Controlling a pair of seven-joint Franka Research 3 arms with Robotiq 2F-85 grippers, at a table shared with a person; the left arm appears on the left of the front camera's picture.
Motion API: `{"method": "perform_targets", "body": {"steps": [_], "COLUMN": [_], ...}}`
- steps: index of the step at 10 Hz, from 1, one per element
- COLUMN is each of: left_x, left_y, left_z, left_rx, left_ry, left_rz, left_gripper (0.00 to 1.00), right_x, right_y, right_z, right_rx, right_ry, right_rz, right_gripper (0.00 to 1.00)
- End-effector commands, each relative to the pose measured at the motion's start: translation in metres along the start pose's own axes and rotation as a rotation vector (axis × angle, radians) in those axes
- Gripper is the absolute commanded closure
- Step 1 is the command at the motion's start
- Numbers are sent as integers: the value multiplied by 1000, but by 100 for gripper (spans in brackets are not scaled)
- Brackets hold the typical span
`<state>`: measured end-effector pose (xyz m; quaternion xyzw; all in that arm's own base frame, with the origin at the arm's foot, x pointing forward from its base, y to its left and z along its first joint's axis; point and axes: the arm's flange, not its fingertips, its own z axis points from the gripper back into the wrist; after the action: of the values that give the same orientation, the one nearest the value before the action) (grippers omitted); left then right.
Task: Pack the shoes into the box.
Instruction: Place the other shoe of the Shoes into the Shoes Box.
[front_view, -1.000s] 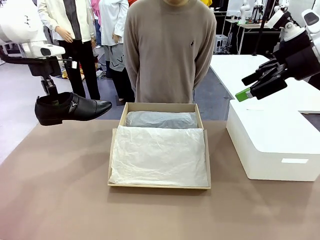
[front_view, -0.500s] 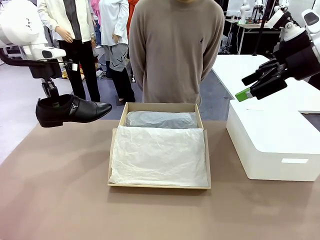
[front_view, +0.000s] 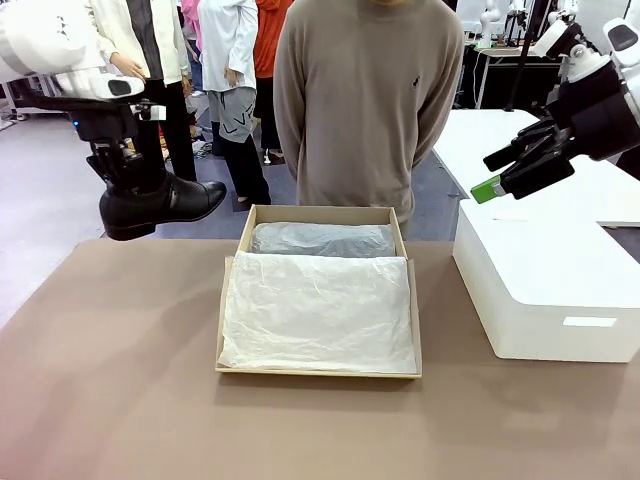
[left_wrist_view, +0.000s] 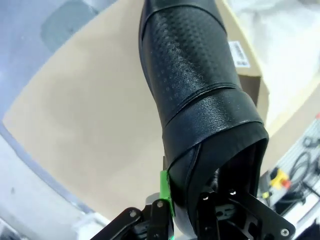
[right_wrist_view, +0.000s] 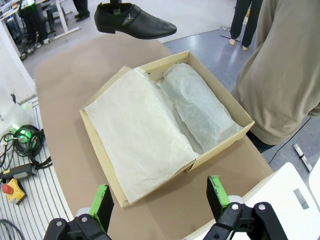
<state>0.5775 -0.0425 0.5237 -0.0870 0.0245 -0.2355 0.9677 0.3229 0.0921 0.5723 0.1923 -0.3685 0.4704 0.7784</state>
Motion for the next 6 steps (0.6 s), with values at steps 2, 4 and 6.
{"method": "perform_targets", "body": {"steps": [2, 4, 6], "left_x": [0, 1, 6], "left_y": [-38, -65, -54], "left_z": [9, 16, 10], "left_rx": [-65, -52, -40], "left_ry": [-12, -13, 12], "left_rz": [220, 302, 261], "left_gripper": [100, 100, 100], "right_x": [1, 1, 1], "right_y": [-2, -2, -2], "right_z": [-1, -1, -1], "right_rx": [13, 13, 13], "right_ry": [-20, -20, -20], "right_rz": [8, 8, 8], "right_gripper": [0, 0, 0]}}
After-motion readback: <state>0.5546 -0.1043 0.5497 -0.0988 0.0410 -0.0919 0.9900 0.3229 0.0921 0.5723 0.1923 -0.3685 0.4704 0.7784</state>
